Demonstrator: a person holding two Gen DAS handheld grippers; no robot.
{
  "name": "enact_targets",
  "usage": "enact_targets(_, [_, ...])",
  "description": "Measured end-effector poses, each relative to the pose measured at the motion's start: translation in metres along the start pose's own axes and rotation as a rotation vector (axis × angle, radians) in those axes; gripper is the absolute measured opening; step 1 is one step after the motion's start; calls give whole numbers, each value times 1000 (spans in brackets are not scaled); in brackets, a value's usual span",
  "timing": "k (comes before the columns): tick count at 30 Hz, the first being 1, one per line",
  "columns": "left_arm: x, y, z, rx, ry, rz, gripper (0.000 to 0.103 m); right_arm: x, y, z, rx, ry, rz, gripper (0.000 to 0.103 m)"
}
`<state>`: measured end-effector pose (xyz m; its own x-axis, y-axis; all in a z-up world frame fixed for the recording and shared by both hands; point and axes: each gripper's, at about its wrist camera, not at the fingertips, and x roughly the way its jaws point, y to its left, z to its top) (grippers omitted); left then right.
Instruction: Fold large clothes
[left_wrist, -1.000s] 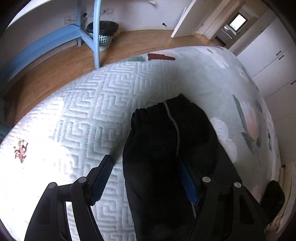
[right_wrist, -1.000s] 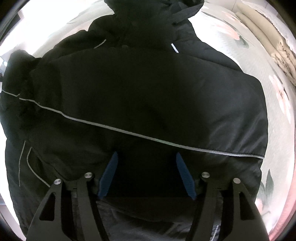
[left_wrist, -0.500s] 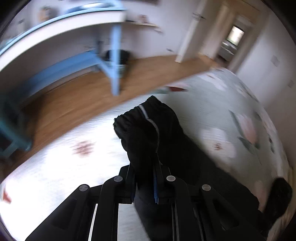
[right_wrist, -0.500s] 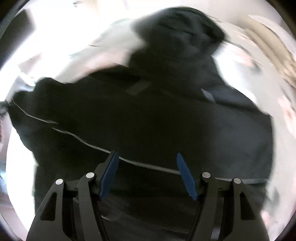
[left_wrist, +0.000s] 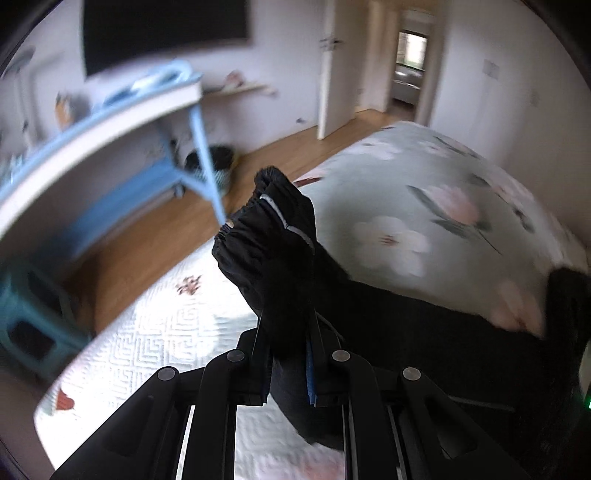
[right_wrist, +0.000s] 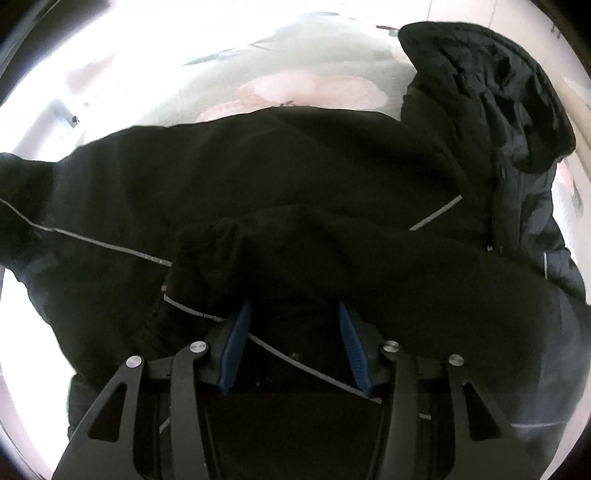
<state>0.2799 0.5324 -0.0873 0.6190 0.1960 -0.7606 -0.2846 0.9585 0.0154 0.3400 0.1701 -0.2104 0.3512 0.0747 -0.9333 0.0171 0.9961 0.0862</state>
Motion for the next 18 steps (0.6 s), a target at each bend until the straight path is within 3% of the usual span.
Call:
enact_targets(4, [-41, -53, -11, 88, -58, -11, 14, -35, -1, -10, 43, -29, 51, 52])
enact_targets(12, [-88, -134, -37, 216, -75, -65, 14, -103, -27, -69, 77, -71, 8, 52])
enact_targets(18, [-116, -177, -56, 295, -96, -93, 14, -121, -63, -102, 153, -47, 20, 52])
